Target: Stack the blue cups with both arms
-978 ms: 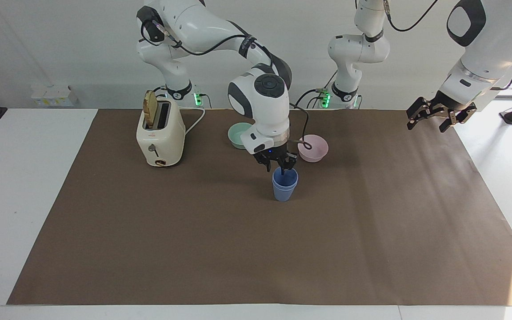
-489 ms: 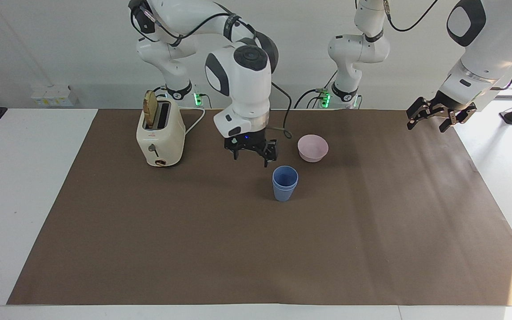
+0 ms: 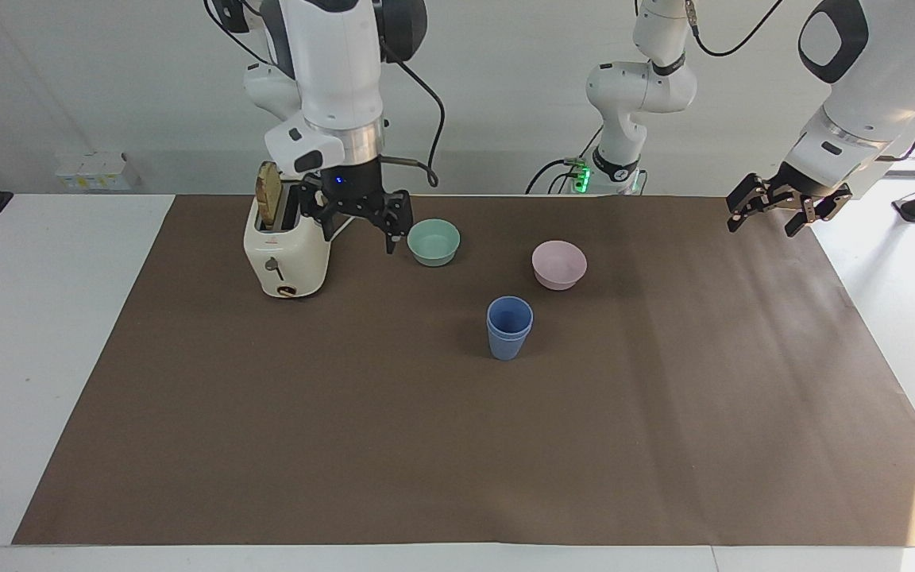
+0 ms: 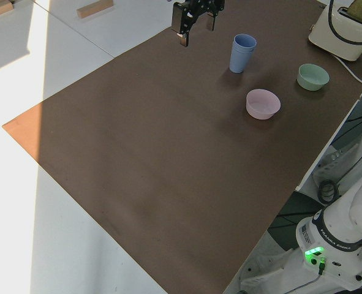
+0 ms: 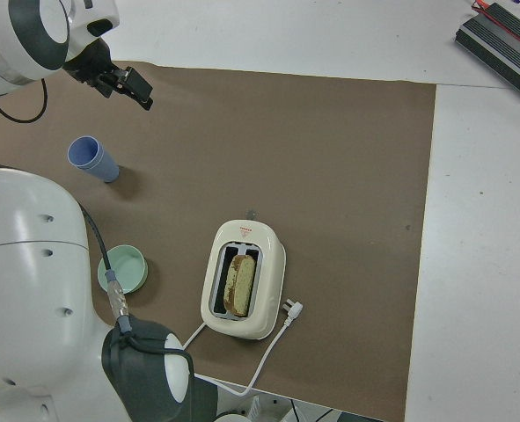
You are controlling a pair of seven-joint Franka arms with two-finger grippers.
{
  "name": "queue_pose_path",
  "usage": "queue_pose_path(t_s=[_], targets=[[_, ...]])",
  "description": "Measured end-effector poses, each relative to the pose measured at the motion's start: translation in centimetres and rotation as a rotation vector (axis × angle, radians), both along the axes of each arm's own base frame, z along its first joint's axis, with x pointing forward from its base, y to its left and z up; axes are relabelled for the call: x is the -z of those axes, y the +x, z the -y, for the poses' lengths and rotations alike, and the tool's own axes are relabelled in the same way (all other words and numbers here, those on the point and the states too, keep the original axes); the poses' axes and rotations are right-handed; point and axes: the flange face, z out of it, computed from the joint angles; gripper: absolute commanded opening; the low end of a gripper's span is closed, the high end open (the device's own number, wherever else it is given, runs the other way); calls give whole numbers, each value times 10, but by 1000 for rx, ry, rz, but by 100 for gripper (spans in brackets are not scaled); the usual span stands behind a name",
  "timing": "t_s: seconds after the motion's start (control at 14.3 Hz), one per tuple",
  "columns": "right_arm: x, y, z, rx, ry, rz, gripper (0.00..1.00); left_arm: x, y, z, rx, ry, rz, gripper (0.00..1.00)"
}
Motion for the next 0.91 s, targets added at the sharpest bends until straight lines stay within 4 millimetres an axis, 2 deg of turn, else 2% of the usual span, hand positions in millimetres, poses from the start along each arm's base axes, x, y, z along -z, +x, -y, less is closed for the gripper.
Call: queue_pose_path(t_s=[0.14, 0.28, 0.56, 0.7, 0.91], targets=[[-16, -12, 13, -43, -17, -12, 100, 0, 0, 0, 0, 0, 0, 100], [-19, -9, 34, -96, -28, -27, 100, 0, 0, 0, 0, 0, 0, 100], [5, 9, 99, -118, 32, -85, 100, 0, 0, 0, 0, 0, 0, 100], [13, 8, 117, -105, 53, -95, 100, 0, 0, 1, 2, 0, 0, 100], [18, 4, 132, -154, 44, -86, 100, 0, 0, 1, 2, 0, 0, 100]])
